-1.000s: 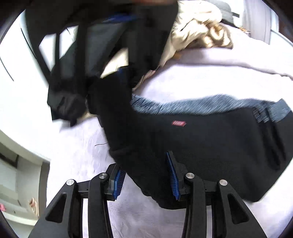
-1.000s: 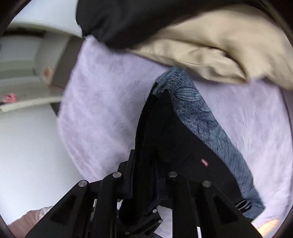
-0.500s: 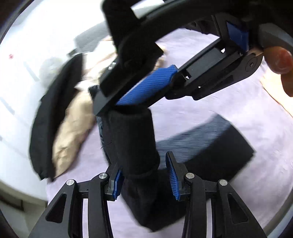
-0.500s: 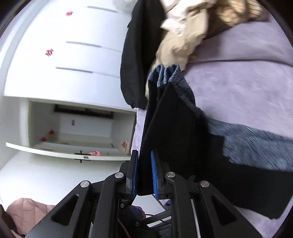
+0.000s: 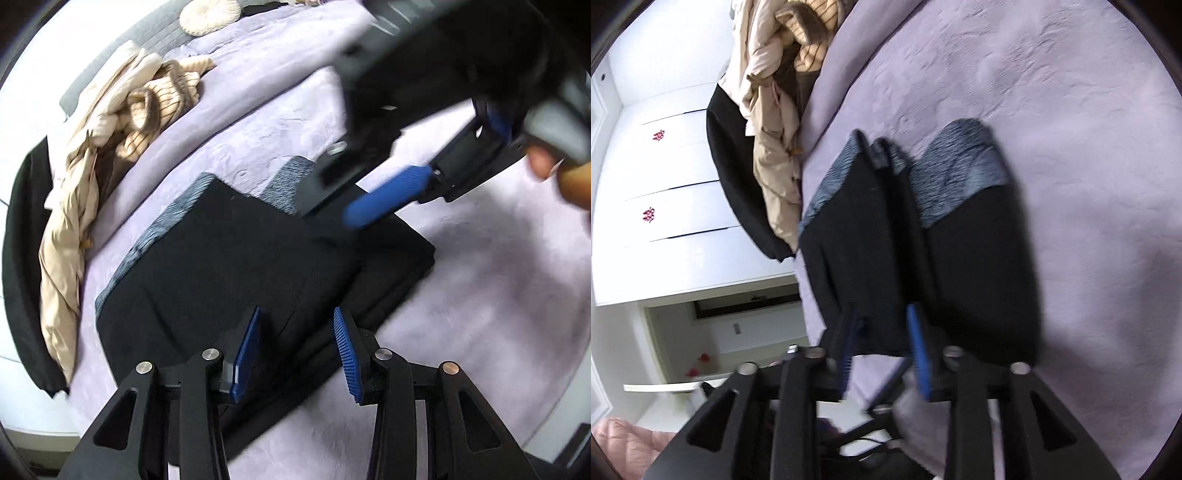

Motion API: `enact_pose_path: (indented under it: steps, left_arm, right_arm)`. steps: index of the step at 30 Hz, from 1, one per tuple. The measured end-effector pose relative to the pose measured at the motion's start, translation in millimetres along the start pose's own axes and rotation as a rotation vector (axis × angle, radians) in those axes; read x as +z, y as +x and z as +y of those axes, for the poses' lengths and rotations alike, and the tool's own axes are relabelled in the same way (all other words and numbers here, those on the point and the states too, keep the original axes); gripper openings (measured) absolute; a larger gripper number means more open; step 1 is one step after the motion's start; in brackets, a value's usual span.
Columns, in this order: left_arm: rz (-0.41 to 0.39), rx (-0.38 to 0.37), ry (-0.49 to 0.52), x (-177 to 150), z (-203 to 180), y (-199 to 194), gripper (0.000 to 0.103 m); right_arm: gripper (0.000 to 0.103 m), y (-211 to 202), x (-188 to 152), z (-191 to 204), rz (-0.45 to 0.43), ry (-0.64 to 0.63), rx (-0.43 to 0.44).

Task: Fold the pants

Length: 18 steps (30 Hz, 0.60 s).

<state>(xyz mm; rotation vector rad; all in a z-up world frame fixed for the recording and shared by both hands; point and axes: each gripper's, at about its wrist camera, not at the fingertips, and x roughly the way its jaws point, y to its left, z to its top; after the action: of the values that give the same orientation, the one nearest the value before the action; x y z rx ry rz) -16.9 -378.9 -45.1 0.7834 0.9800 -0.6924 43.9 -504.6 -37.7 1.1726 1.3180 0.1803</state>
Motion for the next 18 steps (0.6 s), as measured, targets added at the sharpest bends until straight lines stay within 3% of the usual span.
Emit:
enact_pose_path:
  steps: [3, 5, 6, 8, 12, 14, 15, 18]
  left_arm:
    - [-0.049, -0.036, -0.05, -3.0, 23.1, -26.9, 0.046]
    - [-0.081, -0.04, -0.118, -3.5, 44.9, -37.5, 0.076]
    - [-0.088, -0.029, -0.178, -3.6, 60.7, -38.4, 0.08]
    - [-0.062, -0.029, -0.309, -7.5, 85.8, -29.4, 0.08]
    - [0.064, -0.022, -0.542, -14.2, 135.7, 26.5, 0.08]
    - [0.106, -0.042, -0.558, -17.5, 136.6, 41.1, 0.08]
    - [0.114, -0.041, -0.545, -16.8, 135.1, 44.7, 0.08]
    - [0.075, -0.082, -0.479, -7.0, 117.3, 30.3, 0.08]
  right_arm:
    - [0.054, 3.7, 7.0, 4.1, 0.01, -0.032, 0.053]
    - [0.055, 17.7, 12.8, 6.0, 0.041, -0.063, 0.036]
    - [0.055, 24.4, 15.0, 4.3, 0.055, -0.071, 0.012]
    - [0.055, 29.6, 16.9, -4.3, 0.078, -0.066, 0.004]
    - [0.054, 44.4, 23.8, -8.6, 0.119, -0.059, 0.103]
    - [0.018, 54.5, 28.6, -2.2, 0.153, -0.058, 0.097]
    - [0.01, 55.1, 28.9, 5.3, 0.149, -0.065, 0.09]
    - [0.009, 37.4, 16.1, 27.9, 0.103, -0.105, 0.18]
